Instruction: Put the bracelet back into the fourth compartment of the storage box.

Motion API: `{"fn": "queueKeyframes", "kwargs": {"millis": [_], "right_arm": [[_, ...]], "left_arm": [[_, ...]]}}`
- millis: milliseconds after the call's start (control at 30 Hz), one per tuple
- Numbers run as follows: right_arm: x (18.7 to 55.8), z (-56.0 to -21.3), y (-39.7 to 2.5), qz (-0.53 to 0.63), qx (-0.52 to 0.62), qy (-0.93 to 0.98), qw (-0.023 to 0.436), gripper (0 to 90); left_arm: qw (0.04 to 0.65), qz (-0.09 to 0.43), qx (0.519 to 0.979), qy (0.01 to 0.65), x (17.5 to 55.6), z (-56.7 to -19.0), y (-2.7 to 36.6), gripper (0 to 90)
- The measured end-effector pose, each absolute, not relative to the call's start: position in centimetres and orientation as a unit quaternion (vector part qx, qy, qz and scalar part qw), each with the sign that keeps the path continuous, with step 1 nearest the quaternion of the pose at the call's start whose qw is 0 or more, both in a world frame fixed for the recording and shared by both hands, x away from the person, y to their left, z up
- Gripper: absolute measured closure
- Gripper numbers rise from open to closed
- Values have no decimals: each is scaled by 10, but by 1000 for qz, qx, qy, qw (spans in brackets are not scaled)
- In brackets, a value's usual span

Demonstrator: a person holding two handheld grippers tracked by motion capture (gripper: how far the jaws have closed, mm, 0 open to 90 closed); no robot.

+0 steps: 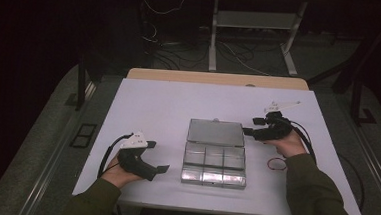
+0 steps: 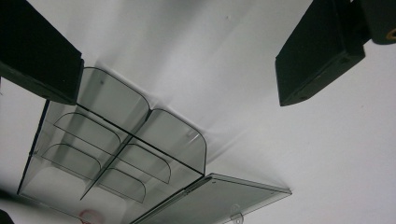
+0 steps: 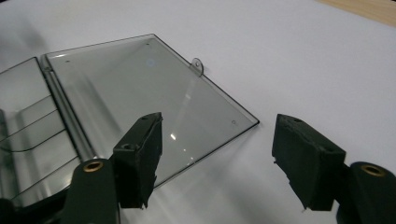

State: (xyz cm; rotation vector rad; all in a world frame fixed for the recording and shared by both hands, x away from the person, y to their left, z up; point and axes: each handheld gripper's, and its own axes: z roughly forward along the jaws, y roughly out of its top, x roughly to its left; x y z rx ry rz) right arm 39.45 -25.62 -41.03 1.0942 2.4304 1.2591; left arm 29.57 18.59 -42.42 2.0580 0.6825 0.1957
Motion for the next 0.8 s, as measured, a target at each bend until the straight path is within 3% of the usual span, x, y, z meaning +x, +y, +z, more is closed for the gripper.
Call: {"fn": "queueKeyframes", "kwargs": {"millis": [800], "right_arm": [[342,-406,-282,417,379,818,119,303]], "left_arm": [[464,82,839,271,296,-423,183,5]]}}
